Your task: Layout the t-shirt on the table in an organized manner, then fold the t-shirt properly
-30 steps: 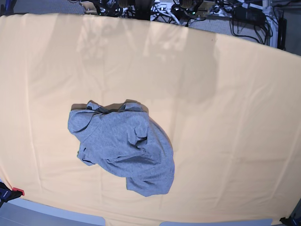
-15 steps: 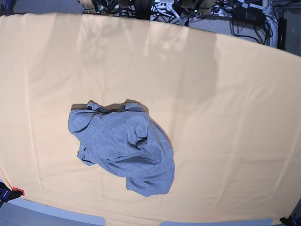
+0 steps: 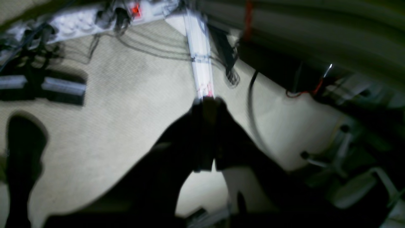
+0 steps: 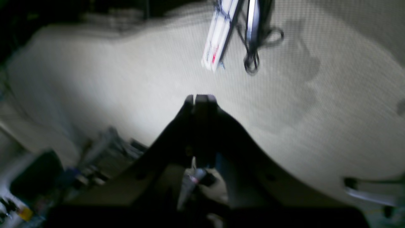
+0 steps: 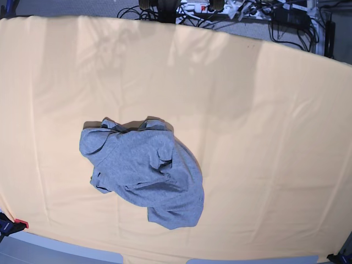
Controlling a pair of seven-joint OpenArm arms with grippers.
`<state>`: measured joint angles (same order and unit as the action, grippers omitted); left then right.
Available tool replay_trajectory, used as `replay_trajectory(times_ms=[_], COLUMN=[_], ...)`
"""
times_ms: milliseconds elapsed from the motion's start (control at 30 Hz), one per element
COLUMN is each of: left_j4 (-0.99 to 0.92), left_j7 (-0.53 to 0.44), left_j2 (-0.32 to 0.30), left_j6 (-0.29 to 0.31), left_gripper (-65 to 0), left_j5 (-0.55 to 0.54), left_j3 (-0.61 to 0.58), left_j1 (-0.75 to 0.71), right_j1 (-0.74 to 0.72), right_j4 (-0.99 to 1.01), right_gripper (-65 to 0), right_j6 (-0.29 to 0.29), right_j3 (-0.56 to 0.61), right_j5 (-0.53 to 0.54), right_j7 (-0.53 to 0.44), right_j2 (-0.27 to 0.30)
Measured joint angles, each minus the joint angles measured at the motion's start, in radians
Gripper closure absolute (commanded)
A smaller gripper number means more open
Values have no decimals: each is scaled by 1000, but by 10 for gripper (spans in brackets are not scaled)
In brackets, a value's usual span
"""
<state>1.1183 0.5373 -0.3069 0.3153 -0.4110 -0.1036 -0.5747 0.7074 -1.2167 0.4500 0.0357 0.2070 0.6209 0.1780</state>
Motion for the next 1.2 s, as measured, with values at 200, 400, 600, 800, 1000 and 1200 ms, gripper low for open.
replay_trajectory(times_ms=[200, 400, 600, 800, 1000, 1200], left_j4=[293, 532, 725, 860, 980, 1047], left_j7=[36, 60, 129, 199, 228, 232], left_j2=[-119, -220, -222, -224, -222, -222], left_j6=[6, 5, 7, 53, 60, 113], left_gripper=[0, 0, 0, 0, 0, 0], left_j5=[-40, -40, -107, -215, -319, -386], left_j3=[-1, 24, 166, 336, 455, 534], left_j1=[-205, -377, -459, -498, -496, -484], right_j1=[216, 407, 530, 586, 580, 583], right_j4=[-322, -580, -816, -1021, -1127, -1125], right_gripper=[0, 0, 0, 0, 0, 0], right_j6=[-28, -52, -117, -122, -124, -117], right_j3=[0, -3, -13, -89, -264, -410], right_j5=[29, 23, 17, 19, 20, 116], right_j7=[26, 77, 99, 109, 103, 102], right_j2=[89, 102, 105, 101, 101, 99])
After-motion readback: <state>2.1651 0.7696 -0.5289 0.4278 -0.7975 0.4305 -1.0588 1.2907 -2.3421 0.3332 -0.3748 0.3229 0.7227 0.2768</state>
